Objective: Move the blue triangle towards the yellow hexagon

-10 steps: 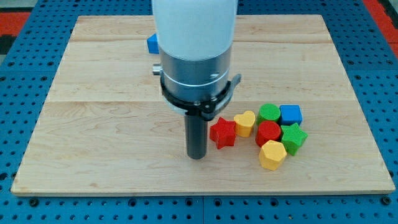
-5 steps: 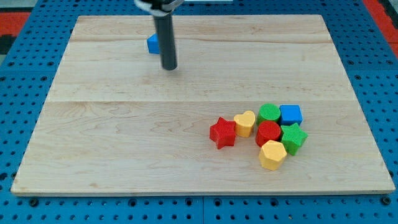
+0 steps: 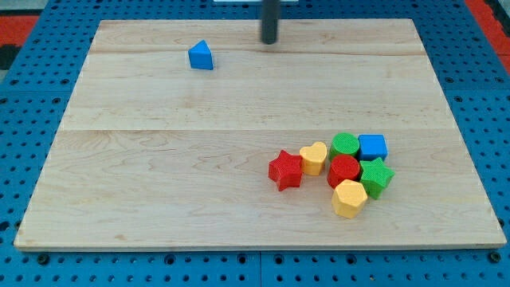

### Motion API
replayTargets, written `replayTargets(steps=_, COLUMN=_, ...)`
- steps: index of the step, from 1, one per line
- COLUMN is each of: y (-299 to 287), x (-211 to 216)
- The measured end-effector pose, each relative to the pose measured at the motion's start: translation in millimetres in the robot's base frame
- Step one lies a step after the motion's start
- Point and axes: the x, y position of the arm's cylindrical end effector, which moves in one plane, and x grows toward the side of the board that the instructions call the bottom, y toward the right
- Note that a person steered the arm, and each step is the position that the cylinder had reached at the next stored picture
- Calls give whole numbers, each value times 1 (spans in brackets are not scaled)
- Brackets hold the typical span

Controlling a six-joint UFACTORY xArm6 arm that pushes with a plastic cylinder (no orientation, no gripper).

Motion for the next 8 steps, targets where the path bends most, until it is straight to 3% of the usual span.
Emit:
replayTargets(steps=1, y=-69, x=1)
replayTargets(steps=2, y=-81, x=13)
replayTargets(steps=4, y=-60, x=121)
replayTargets(steps=5, y=-106, x=109)
replayTargets(steps=6, y=-115, x=126)
replayTargets(steps=8, y=-117, x=208)
